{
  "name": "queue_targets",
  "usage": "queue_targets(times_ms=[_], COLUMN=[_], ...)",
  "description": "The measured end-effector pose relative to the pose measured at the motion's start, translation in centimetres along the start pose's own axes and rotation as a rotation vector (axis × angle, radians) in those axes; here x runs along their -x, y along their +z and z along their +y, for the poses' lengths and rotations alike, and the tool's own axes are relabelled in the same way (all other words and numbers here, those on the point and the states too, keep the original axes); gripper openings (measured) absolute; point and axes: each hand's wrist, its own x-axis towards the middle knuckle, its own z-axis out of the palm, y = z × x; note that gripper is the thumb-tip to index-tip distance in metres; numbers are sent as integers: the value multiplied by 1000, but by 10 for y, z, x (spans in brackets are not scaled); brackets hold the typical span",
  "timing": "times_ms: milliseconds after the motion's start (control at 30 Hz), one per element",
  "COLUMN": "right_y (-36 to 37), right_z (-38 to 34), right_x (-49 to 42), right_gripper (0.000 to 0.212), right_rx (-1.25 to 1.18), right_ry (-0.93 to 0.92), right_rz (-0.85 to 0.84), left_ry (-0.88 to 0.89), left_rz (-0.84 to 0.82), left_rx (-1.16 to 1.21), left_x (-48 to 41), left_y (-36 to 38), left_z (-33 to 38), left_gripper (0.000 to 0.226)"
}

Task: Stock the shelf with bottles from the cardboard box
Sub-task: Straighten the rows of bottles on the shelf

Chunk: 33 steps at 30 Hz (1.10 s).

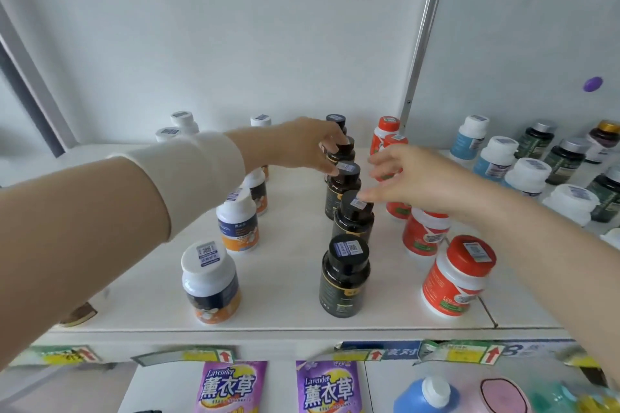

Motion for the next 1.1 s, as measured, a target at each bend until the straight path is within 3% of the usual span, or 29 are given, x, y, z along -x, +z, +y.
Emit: queue_targets(times_ms=[133, 233, 300, 367, 500, 633, 900, 1100], right_y=[-8, 5, 19, 36, 71, 105, 121, 120], right_z=[-32, -58, -73, -85, -101, -110, -107, -106], right_x=[-12, -20, -23, -22, -16, -16, -17, -9], right_gripper=[63, 66, 69, 70, 67, 53, 30, 35], right_rx=[251, 441, 489, 460, 281, 89, -134, -171], right_ry=[-106, -164, -178, -172, -126, -74, 27, 48], right_rz=[75, 63, 28, -18, -74, -12, 121, 90], left_ry=[-23, -93, -103, -82, -63, -19, 40, 55], left_rz=[10, -53, -98, -112, -52, -16, 32, 15], left_rx=[-331, -693, -791, -736, -386, -146, -22, 10], left_x=[23, 41, 51, 59, 67, 63, 57, 63], left_y=[-39, -57, -60, -58, -42, -23, -12, -12], left_z=[-17, -37, -50, -63, -85, -107, -114, -110], left_gripper=[47, 45, 43, 43, 46, 51, 48, 45])
